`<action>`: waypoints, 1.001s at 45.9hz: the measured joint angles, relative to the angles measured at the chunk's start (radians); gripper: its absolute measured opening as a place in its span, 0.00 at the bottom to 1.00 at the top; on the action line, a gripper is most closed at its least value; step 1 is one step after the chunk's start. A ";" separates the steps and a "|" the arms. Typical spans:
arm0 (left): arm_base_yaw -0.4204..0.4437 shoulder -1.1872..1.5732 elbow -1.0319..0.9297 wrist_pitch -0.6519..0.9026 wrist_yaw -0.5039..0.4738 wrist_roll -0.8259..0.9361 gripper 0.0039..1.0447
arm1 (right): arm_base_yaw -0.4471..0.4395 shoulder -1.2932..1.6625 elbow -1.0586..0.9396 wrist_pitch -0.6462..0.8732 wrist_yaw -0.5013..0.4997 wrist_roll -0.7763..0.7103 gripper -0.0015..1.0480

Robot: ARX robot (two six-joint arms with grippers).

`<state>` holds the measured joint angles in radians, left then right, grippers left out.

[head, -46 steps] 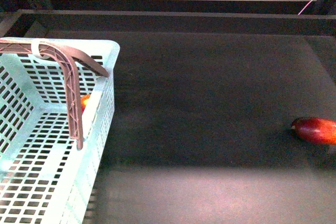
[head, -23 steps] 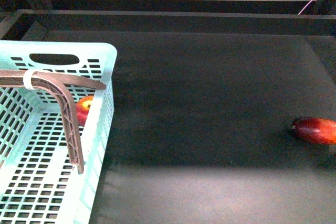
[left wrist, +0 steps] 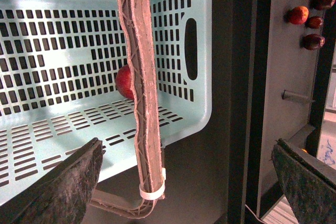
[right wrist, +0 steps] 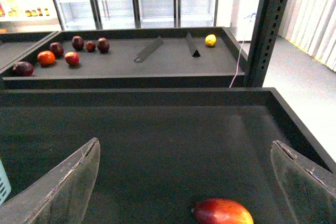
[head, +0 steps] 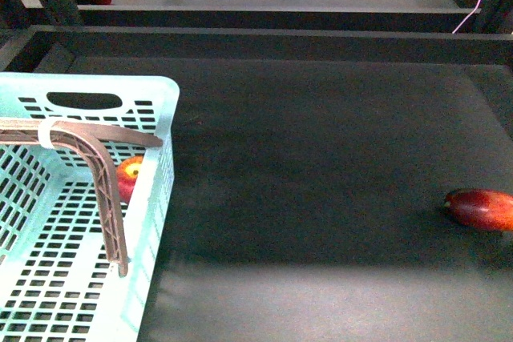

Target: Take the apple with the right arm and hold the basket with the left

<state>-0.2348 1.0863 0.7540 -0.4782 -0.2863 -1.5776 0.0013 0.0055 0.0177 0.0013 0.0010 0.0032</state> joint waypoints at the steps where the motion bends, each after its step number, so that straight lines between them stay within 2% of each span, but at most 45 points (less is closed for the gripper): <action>1: 0.006 -0.016 -0.040 0.098 0.020 0.049 0.89 | 0.000 0.000 0.000 0.000 0.000 0.000 0.91; 2: 0.014 -0.046 -0.112 0.263 0.060 0.201 0.84 | 0.000 0.000 0.000 0.000 0.000 0.000 0.91; 6: 0.035 -0.120 -0.311 0.693 0.105 0.597 0.70 | 0.000 0.000 0.000 0.000 0.001 0.000 0.91; 9: 0.058 -0.164 -0.414 0.949 0.120 0.948 0.59 | 0.000 -0.001 0.000 0.000 0.001 0.000 0.91; 12: 0.077 -0.203 -0.459 1.051 0.133 1.192 0.48 | 0.000 -0.001 0.000 0.000 0.001 0.000 0.91; 16: 0.099 -0.253 -0.508 1.071 0.156 1.407 0.33 | 0.000 -0.001 0.000 0.000 0.001 0.000 0.91; 24: 0.134 -0.337 -0.591 1.059 0.191 1.535 0.03 | 0.000 -0.001 0.000 0.000 0.001 0.000 0.91; 27: 0.151 -0.369 -0.610 1.047 0.212 1.547 0.03 | 0.000 -0.001 0.000 0.000 0.001 0.000 0.91; 29: 0.193 -0.397 -0.626 1.034 0.270 1.555 0.03 | 0.000 -0.001 0.000 0.000 0.001 0.000 0.91; 33: 0.227 -0.437 -0.645 1.014 0.276 1.559 0.03 | 0.000 -0.001 0.000 0.000 0.001 0.000 0.91; 46: 0.230 -0.571 -0.697 0.930 0.286 1.563 0.03 | 0.000 -0.001 0.000 0.000 0.001 0.000 0.91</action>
<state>-0.0044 0.5152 0.0574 0.4515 -0.0002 -0.0143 0.0013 0.0048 0.0177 0.0013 0.0017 0.0032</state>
